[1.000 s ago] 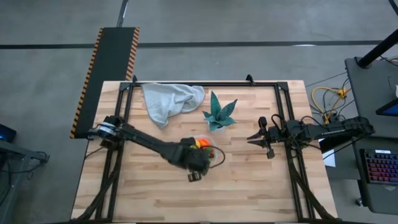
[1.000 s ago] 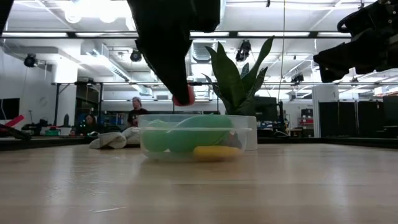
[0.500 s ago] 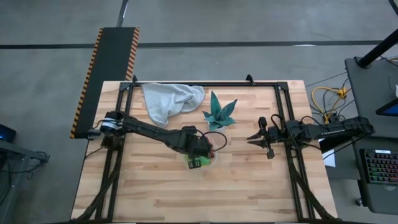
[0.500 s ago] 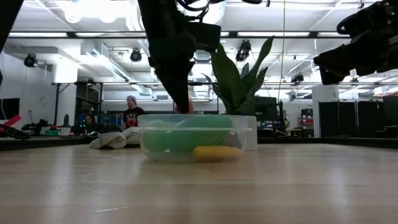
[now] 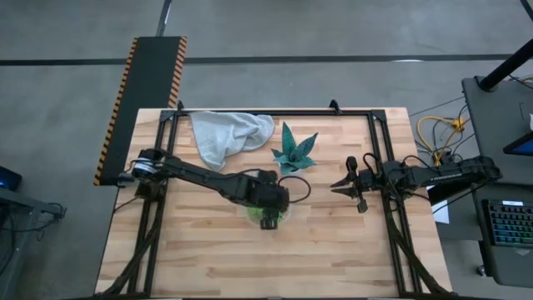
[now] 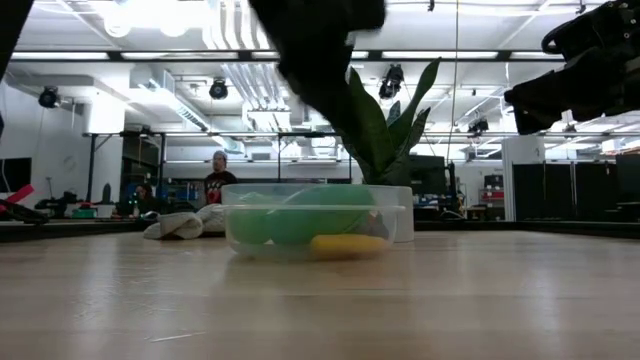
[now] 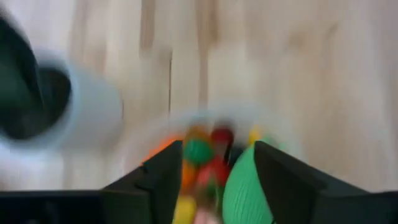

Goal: Pick and placing Produce into tupperware
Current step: Return to Home Position

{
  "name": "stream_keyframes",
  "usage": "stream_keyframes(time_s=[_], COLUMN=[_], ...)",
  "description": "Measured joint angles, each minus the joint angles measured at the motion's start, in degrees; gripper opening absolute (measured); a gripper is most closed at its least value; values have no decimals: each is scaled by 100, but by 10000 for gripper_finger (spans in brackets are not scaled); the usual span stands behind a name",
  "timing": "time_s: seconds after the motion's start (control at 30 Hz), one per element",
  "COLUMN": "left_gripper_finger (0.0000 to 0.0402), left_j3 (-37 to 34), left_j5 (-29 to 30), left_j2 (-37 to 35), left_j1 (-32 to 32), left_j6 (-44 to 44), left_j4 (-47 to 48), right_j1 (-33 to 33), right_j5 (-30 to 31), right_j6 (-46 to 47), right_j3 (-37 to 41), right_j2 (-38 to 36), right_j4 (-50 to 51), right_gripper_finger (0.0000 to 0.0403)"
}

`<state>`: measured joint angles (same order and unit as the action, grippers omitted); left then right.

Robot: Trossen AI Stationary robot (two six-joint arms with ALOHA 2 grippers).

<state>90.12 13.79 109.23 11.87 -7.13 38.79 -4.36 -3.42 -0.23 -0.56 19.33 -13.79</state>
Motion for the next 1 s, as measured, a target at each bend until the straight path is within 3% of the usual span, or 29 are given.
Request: stream_keyframes(time_s=[0.23,0.3,0.63,0.83,1.0], left_gripper_finger=[32,10,1,0,0], left_j3=[-35,-78,-764,-1879,-3114], left_j5=[-22,-7,-44,-343,-593], left_j2=[-1039,-1500,-4189,-6032,-7194], left_j1=[-69,-74,20,25,25], left_j6=[1305,1644,2822,2792,2466], left_j4=[-1019,-1028,-882,-791,-1318], right_j1=[2,0,3,4,4], right_j5=[49,49,201,203,205], right_j6=[-225,-252,-297,-575,-732], right_j3=[-2,-2,-4,-4,-4], right_j2=[-10,-11,-2,-4,-4], right_j4=[-439,-579,-655,-655,-655], right_gripper_finger=[54,54,54,54,54])
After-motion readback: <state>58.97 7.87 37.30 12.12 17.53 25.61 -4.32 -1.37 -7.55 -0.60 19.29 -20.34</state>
